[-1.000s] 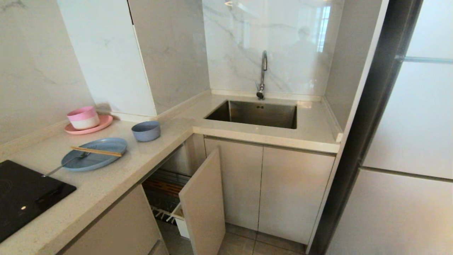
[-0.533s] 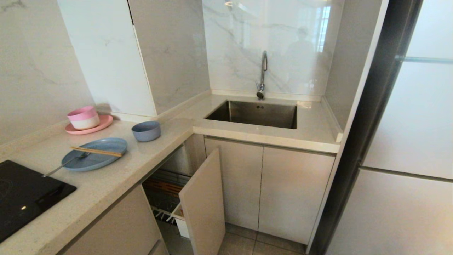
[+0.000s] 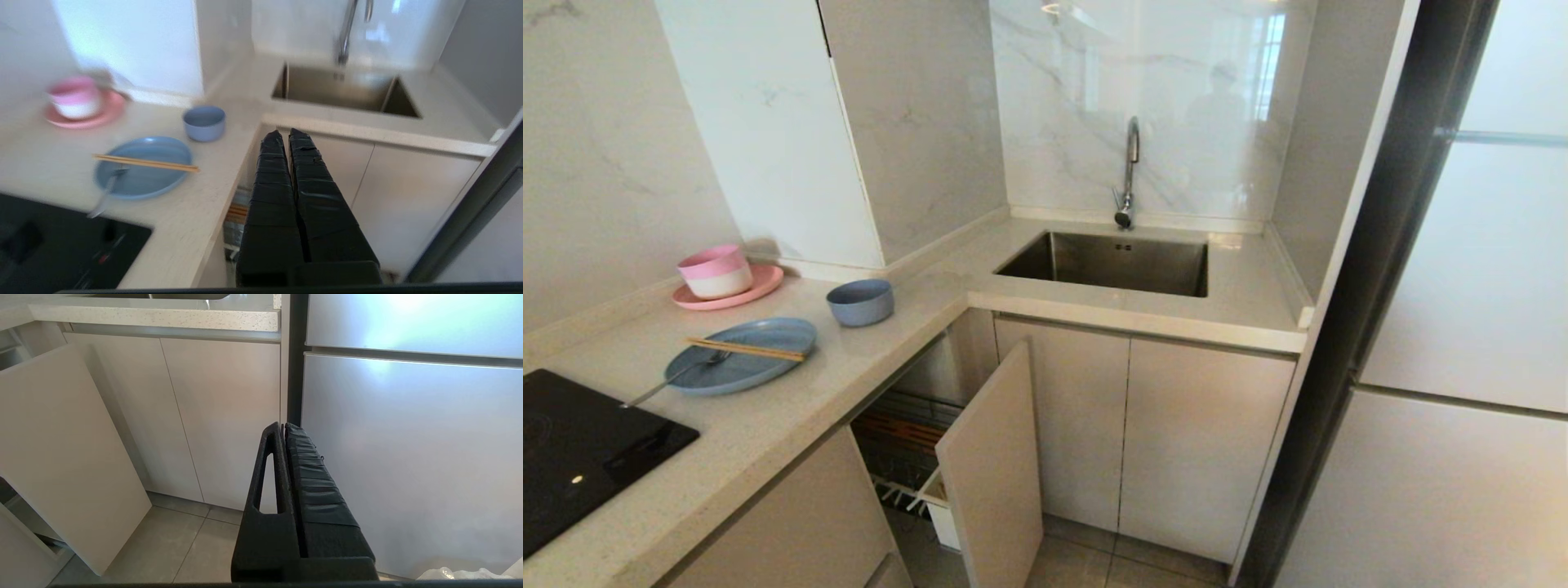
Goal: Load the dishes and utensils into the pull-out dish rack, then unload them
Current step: Open the cupboard
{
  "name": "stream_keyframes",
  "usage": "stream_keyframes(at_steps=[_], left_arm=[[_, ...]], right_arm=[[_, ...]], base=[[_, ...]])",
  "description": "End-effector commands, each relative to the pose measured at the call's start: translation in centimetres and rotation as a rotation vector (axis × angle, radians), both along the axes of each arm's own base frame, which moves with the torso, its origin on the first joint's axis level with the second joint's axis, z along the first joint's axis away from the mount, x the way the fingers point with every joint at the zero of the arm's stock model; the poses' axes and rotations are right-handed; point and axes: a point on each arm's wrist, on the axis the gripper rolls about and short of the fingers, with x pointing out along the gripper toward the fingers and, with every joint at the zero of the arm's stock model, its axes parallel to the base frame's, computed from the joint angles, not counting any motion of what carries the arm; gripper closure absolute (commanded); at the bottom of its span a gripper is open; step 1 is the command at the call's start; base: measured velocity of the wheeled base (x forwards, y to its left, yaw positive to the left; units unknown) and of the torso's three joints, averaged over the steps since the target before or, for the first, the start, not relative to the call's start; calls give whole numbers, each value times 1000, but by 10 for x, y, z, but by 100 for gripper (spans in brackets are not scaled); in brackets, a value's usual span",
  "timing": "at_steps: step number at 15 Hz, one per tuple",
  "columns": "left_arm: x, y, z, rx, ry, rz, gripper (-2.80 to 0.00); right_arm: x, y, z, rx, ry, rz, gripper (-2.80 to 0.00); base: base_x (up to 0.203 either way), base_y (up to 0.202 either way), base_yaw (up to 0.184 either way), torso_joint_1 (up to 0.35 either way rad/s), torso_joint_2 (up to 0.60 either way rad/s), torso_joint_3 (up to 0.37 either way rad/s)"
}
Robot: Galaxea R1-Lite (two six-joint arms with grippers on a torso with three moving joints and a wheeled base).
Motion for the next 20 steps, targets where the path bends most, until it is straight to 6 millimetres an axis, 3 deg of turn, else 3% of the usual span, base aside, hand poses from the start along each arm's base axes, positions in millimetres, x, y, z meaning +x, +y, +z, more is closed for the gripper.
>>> stream_keyframes(at_steps=[1,5,9,12,15,20], left_arm=[[80,-4,-5,5,182,-10,0],[192,-16,-38,12,390,-31,0],[276,-29,-97,-4,559,-44,0],[317,-37,-145,-24,673,-42,0],[346,-43,-174,-17,735,-41,0],[365,-54,-211,1,833,-54,0]], right_arm=[[0,0,0,0,1,0,0],[0,0,0,0,1,0,0],[0,0,0,0,0,0,0],[0,0,0,0,1,0,0],[0,0,0,0,1,0,0],[0,0,0,0,1,0,0]], base=[[0,0,0,0,0,0],[0,0,0,0,0,0],[0,0,0,0,0,0],[0,0,0,0,0,0],[0,0,0,0,0,0],[0,0,0,0,0,0]])
